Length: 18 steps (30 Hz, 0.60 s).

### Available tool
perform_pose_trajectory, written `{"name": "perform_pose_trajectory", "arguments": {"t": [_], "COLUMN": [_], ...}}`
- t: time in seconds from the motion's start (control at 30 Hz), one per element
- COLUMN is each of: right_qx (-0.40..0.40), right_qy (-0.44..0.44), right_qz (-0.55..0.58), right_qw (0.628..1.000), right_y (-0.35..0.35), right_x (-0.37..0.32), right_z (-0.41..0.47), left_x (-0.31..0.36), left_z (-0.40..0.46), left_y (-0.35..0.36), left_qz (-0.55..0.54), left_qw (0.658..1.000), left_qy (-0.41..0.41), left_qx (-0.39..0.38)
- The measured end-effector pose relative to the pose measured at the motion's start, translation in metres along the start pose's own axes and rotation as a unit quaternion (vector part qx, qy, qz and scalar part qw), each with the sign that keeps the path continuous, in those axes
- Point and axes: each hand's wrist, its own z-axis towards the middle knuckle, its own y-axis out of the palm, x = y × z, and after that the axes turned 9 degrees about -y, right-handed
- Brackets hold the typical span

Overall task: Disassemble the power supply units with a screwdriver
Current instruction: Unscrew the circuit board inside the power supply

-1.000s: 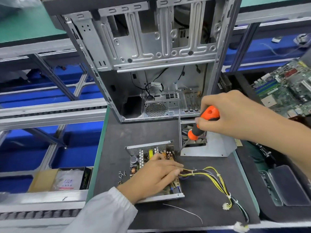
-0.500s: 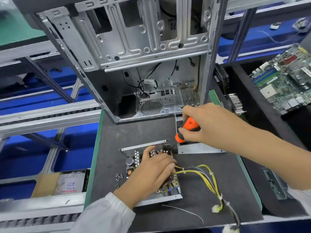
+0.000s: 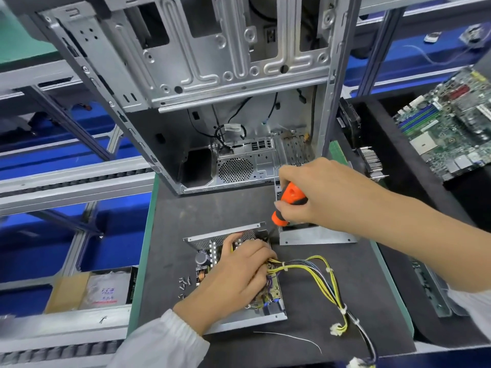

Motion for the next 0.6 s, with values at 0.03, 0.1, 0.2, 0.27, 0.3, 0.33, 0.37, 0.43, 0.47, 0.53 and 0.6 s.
{"name": "perform_pose_trajectory", "arguments": {"t": [0.03, 0.1, 0.2, 0.27, 0.3, 0.33, 0.37, 0.43, 0.47, 0.53, 0.6], "right_qx": [-0.002, -0.006, -0.004, -0.001, 0.001, 0.001, 0.0, -0.009, -0.017, -0.038, -0.05], "right_qy": [-0.005, -0.011, 0.0, 0.014, 0.021, 0.029, 0.038, 0.055, 0.059, 0.061, 0.057], "right_qz": [-0.006, -0.024, -0.065, -0.096, -0.107, -0.113, -0.115, -0.11, -0.106, -0.098, -0.088], "right_qw": [1.0, 1.0, 0.998, 0.995, 0.994, 0.993, 0.993, 0.992, 0.992, 0.993, 0.993], "right_y": [0.0, 0.002, 0.001, -0.001, -0.002, -0.003, -0.003, -0.005, -0.005, -0.007, -0.007], "right_x": [-0.002, -0.007, -0.016, -0.02, -0.021, -0.021, -0.022, -0.022, -0.021, -0.018, -0.015], "right_z": [0.002, 0.006, 0.011, 0.013, 0.014, 0.016, 0.016, 0.016, 0.016, 0.016, 0.017], "left_x": [0.001, -0.001, -0.005, -0.002, 0.001, 0.005, 0.007, 0.012, 0.014, 0.018, 0.018], "left_z": [0.001, 0.002, 0.011, 0.019, 0.023, 0.027, 0.031, 0.037, 0.039, 0.039, 0.032], "left_y": [-0.001, -0.002, -0.011, -0.018, -0.021, -0.023, -0.024, -0.023, -0.022, -0.019, -0.015], "left_qz": [0.007, 0.04, 0.122, 0.213, 0.246, 0.258, 0.258, 0.244, 0.24, 0.234, 0.192], "left_qw": [1.0, 0.999, 0.988, 0.966, 0.956, 0.952, 0.953, 0.961, 0.965, 0.969, 0.978], "left_qy": [0.0, 0.008, 0.084, 0.146, 0.16, 0.163, 0.158, 0.122, 0.101, 0.071, 0.04], "left_qx": [-0.005, -0.02, -0.037, -0.032, -0.029, -0.031, -0.032, -0.033, -0.019, 0.021, 0.066]}}
